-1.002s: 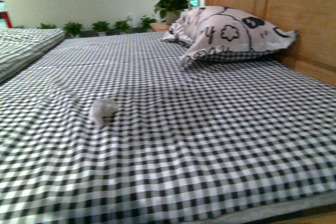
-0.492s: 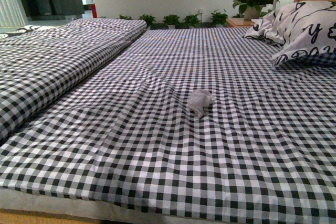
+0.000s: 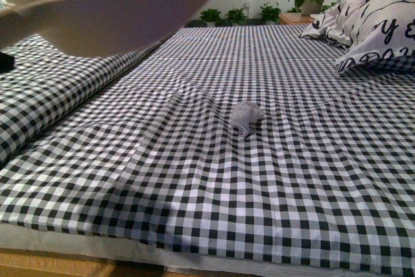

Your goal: Clean up trash

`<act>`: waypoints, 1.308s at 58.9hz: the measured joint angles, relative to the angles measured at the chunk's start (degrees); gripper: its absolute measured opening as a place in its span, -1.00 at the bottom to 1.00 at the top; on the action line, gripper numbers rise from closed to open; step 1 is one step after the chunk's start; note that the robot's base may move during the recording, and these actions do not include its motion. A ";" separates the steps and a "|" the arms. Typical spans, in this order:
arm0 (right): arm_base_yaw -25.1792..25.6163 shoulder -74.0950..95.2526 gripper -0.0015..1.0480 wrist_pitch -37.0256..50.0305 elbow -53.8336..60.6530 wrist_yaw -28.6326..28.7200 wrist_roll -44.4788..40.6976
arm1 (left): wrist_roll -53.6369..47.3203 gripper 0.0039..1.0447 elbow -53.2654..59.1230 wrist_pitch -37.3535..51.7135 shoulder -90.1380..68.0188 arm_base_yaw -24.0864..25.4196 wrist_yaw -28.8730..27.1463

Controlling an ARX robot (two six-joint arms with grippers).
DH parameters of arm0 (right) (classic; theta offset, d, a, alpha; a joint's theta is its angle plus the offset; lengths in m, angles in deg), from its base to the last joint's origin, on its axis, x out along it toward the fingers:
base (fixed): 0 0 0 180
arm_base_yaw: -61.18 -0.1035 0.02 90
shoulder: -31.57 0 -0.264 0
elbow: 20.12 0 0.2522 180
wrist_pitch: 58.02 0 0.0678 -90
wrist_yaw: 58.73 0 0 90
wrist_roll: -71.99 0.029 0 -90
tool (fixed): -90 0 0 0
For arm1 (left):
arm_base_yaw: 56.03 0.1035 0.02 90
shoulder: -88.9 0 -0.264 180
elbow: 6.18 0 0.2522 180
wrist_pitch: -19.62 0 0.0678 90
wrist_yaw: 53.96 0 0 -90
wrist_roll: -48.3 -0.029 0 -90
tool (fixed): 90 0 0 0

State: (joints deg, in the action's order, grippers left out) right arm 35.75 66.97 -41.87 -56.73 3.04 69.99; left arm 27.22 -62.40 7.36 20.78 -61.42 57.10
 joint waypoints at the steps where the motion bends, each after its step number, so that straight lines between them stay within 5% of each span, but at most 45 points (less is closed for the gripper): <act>1: 0.00 0.00 -0.60 0.00 0.00 -0.04 0.00 | -1.49 -0.49 -0.44 -0.37 -1.46 0.33 0.59; 26: 0.02 0.02 -0.60 0.00 0.00 -0.04 0.00 | -15.26 -0.49 -1.40 -1.88 -15.04 1.20 6.19; 77: 0.02 0.02 -0.60 0.00 0.00 -0.04 0.00 | -21.97 -0.49 -4.66 -5.16 -24.28 1.38 8.98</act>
State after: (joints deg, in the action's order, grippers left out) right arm 35.77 66.99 -41.87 -56.73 2.99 69.99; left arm 5.25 -67.05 2.20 -3.50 -60.04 66.08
